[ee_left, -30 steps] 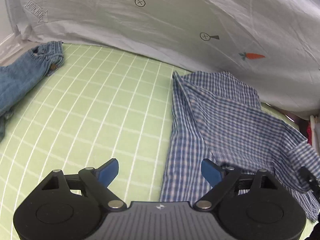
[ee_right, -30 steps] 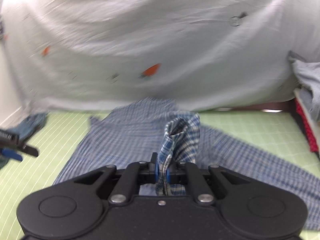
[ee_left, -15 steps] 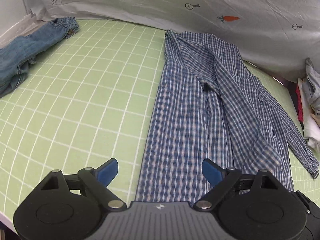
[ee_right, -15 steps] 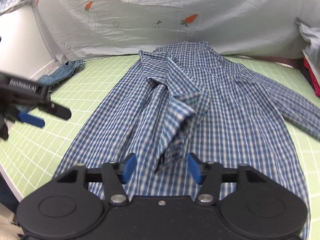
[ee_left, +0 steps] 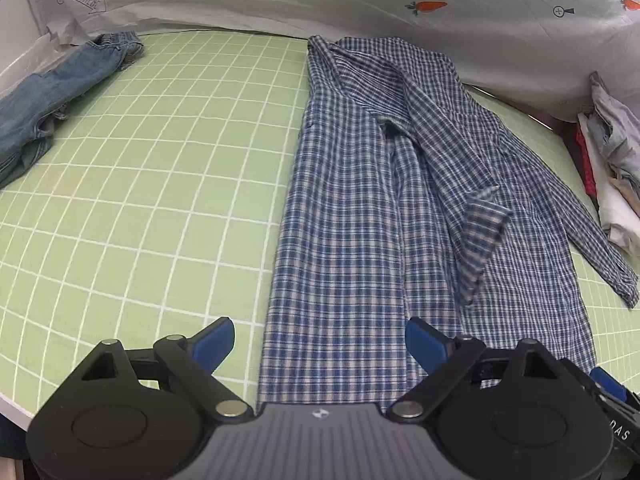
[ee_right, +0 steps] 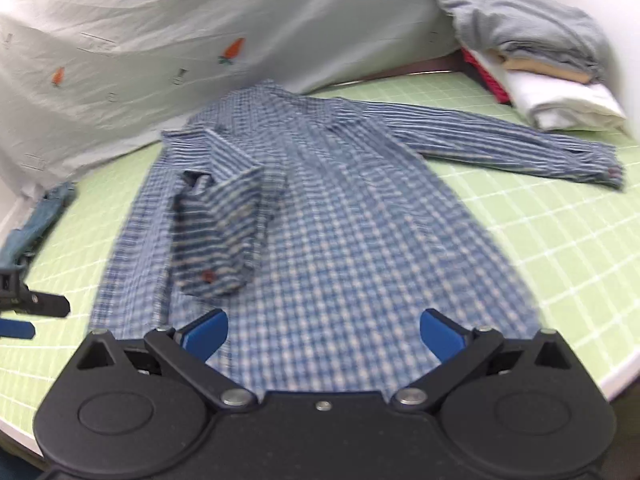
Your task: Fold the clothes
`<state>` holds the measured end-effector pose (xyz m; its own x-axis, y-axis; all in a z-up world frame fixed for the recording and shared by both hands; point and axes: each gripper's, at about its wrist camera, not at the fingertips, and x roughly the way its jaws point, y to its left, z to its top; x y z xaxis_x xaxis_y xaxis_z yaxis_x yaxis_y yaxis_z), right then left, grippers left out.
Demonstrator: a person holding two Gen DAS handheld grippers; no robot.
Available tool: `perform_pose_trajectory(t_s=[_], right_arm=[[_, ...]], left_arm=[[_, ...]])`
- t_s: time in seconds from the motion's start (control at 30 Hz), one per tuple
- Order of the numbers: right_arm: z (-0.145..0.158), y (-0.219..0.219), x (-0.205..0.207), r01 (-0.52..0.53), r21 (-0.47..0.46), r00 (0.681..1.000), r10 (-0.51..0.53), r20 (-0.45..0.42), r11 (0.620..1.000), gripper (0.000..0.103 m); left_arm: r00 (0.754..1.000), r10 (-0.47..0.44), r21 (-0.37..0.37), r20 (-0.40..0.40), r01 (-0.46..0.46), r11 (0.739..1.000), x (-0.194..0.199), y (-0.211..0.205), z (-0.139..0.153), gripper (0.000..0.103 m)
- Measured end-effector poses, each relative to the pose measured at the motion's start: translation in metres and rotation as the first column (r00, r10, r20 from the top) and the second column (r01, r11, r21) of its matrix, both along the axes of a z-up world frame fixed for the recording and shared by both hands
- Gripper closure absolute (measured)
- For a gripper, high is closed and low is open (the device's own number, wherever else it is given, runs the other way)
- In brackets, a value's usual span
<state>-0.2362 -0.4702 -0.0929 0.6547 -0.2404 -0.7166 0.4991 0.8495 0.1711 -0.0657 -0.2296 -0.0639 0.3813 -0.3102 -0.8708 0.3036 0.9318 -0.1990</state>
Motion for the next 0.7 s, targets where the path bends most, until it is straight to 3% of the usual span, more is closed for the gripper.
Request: perform_pose_trajectory(t_s=[0.2,0.3,0.4,0.47,0.6,0.7], right_arm=[[0.005,-0.028,-0.027,0.113,0.008,0.993,-0.113,-0.024,0.994,0.0],[-0.005,-0.051,-0.026,0.112,0.058,0.993,-0.11,-0.036,0.992,0.0],[-0.012,-0.075,-0.021,0.038,0.053,0.999,-0.036,-0.039,0.998,0.0],[-0.014,-0.091,-0.016,0.005,0.024,0.999,-0.004,-0.049,1.0,0.0],[-0.017,-0.115,-0.012,-0.013,0.01,0.997,0.014,-0.078,1.0,0.0],[-0.023,-0.126,-0.014,-0.005,0.029,0.995,0.008,-0.102,1.0,0.0]], left_arm=[[0.997,-0.072,0.004,0.015,0.072,0.997,0.006,-0.041,-0.001,0.011],[0.997,-0.069,0.014,0.023,0.069,0.998,0.01,-0.059,-0.006,0.011],[0.999,-0.042,-0.002,0.016,0.042,0.999,0.021,-0.077,-0.017,0.014],[1.0,-0.022,-0.013,0.01,0.022,1.0,0.028,-0.09,-0.025,0.027],[1.0,-0.006,-0.008,-0.016,0.005,1.0,0.045,-0.113,-0.039,0.042],[0.999,0.01,0.0,-0.039,-0.01,1.0,0.057,-0.125,-0.048,0.063]])
